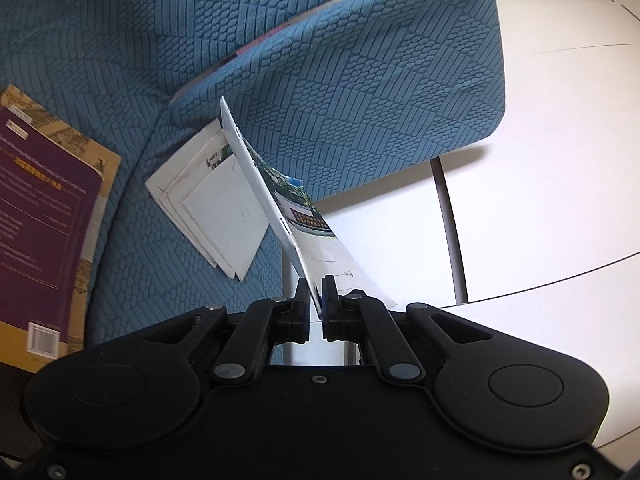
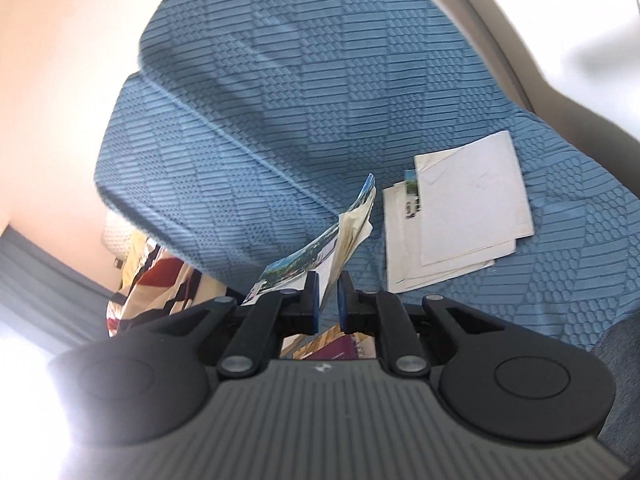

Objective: Organize objects
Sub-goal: 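Lift the white notebook upright off the seat with both grippers, then carry the upright white notebook with both grippers toward the purple-and-yellow book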

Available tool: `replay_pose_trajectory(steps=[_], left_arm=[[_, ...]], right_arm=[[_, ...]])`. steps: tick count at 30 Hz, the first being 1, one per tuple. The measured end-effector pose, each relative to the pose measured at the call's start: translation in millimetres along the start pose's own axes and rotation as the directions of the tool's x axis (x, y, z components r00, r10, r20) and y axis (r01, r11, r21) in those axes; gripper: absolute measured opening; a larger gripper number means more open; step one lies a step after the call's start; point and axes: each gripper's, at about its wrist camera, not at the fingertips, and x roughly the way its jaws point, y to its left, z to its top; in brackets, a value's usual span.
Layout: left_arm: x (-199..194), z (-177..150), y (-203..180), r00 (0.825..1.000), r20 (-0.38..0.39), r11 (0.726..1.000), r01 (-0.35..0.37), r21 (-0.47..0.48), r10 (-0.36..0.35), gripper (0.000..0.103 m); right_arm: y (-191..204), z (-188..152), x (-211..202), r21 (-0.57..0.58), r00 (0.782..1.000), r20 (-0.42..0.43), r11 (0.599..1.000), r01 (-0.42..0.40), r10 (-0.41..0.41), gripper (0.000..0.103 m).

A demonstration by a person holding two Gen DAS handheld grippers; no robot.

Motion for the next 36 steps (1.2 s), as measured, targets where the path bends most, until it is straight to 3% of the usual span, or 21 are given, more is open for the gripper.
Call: replay_pose_trajectory(steps=[16, 21, 36], left_arm=[[-53.4, 23.7, 24.4, 0.997, 0.029, 0.997, -0.072, 0.021, 0.071, 0.005], [-70.5, 27.8, 34.0, 0.993, 0.048, 0.992, -0.115, 0.061, 0.112, 0.005], [-98.3, 29.0, 92.6, 0.986, 0.079, 0.989, -0.146, 0.031, 0.144, 0.005]], right_arm=[[55.1, -30.6, 27.9, -0.144, 0.999, -0.052, 0.99, 0.006, -0.013, 0.011], [62.7, -43.6, 39.4, -0.108, 0.996, -0.084, 0.994, -0.027, 0.018, 0.011], [81.2, -95.9, 76.3, -0.244, 0.983, -0.164, 0.969, 0.035, -0.077, 0.011]])
